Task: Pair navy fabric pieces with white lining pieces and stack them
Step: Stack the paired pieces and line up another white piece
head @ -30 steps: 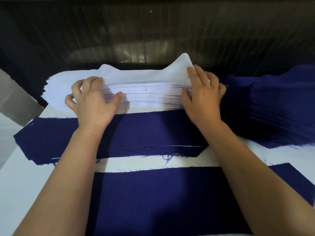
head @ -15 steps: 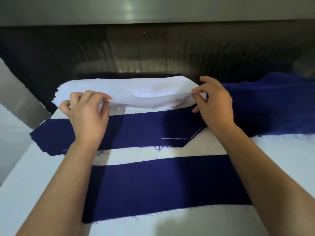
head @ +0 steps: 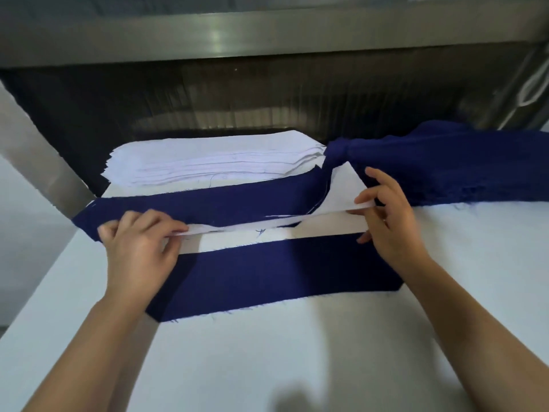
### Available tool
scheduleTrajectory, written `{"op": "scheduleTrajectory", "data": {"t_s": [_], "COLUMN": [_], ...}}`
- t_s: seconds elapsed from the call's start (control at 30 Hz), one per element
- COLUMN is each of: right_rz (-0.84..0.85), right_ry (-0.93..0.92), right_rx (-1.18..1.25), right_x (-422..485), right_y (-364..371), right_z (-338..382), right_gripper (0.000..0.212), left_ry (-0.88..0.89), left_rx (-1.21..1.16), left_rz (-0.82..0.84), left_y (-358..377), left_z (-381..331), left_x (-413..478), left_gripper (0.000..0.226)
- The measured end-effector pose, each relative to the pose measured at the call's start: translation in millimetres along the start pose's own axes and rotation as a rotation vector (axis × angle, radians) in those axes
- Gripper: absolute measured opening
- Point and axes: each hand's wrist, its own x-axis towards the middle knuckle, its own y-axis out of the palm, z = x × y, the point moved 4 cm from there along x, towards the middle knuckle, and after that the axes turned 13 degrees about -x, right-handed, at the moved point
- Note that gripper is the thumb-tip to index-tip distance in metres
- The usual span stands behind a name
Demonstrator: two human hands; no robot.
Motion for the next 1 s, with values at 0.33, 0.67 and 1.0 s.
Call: {"op": "scheduleTrajectory", "data": {"t_s": [0.33,0.67,1.0], "right_rz": [-0.056,-0.02,-0.001], "right_ry": [0.165,0.076,0.271], "right_rx": [-0.117,0.046,0.072], "right_x": [-32.4,-34.1,-33.9], "right_y": [-10.7,-8.9,-16.3], "right_z": [-23.6,-15.8,-39.2], "right_gripper": [0.038,0.035,0.035], "left_ry": [-0.218,-0.246,-0.454], "left_rx": [-0.204,-0.341,-0.615], "left_rz": [0.069,0.116,0.073], "left_y": [-1.7,3.6,0.7], "left_z": [-8.5,8.8,14.6], "left_x": [-43.0,-48.7,-52.2], "left_gripper": [0.024,0.027,0.043]}}
